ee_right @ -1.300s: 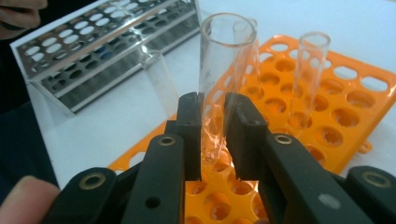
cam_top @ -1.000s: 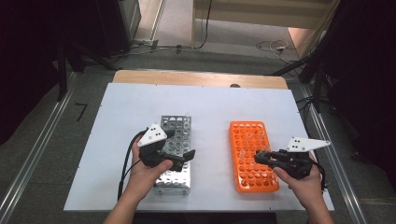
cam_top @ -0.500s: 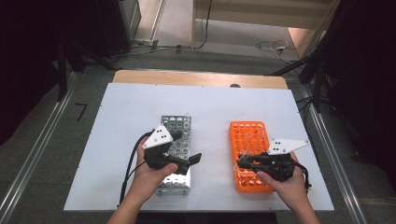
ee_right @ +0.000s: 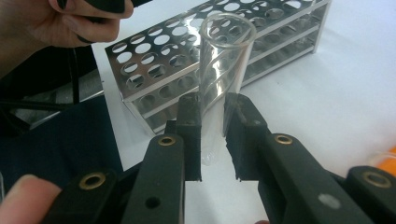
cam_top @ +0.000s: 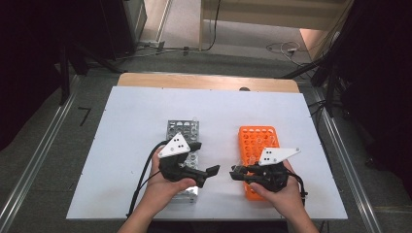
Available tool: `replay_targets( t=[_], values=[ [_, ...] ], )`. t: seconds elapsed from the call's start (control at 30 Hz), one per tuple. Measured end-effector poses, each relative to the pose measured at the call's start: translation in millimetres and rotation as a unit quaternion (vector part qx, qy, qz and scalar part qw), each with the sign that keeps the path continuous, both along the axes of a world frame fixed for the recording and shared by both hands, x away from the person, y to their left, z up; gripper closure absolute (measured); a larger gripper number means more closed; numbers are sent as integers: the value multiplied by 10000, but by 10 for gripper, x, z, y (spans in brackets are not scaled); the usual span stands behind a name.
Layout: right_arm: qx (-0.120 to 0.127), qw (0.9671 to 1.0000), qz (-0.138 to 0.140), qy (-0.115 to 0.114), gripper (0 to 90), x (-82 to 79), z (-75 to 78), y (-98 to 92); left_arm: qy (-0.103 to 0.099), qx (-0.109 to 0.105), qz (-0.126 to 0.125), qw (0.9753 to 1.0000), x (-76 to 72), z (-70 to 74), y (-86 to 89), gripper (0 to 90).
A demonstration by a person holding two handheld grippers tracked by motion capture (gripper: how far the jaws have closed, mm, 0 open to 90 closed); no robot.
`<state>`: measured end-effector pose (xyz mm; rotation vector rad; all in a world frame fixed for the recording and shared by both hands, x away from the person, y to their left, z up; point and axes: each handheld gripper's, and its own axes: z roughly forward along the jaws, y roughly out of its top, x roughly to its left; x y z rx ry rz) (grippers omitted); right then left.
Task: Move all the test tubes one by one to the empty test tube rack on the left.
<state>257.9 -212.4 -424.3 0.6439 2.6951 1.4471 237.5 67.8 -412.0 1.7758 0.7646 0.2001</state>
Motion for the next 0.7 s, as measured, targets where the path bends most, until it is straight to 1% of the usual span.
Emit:
replay_targets(
  t=[0.07, 0.13, 0.2, 0.27, 0.47, 0.6, 0.7],
  values=[
    [-18, 10000, 28, 12, 740, -9, -8, 36, 8, 28, 3, 10000, -11, 1, -35, 116],
    [-17, 10000, 57, 7, 740, -13, -17, 68, 56, -7, -33, 10000, -21, 2, -67, 158],
    [-40, 10000, 86, 6, 740, -17, -27, 99, 53, -6, -91, 9999, -35, 2, -96, 209],
    [-62, 9999, 109, 24, 740, -23, -35, 129, 48, 11, -192, 9998, -48, -1, -125, 273],
    [-138, 9997, 200, 26, 740, -44, -59, 219, -28, 113, -507, 9986, -96, -10, -218, 417],
    [-158, 9995, 261, 14, 740, -60, -67, 271, -84, 148, -658, 9977, -119, -23, -265, 531],
    [-183, 9994, 297, 16, 740, -73, -70, 302, -86, 180, -720, 9972, -127, -37, -294, 591]
  ],
)
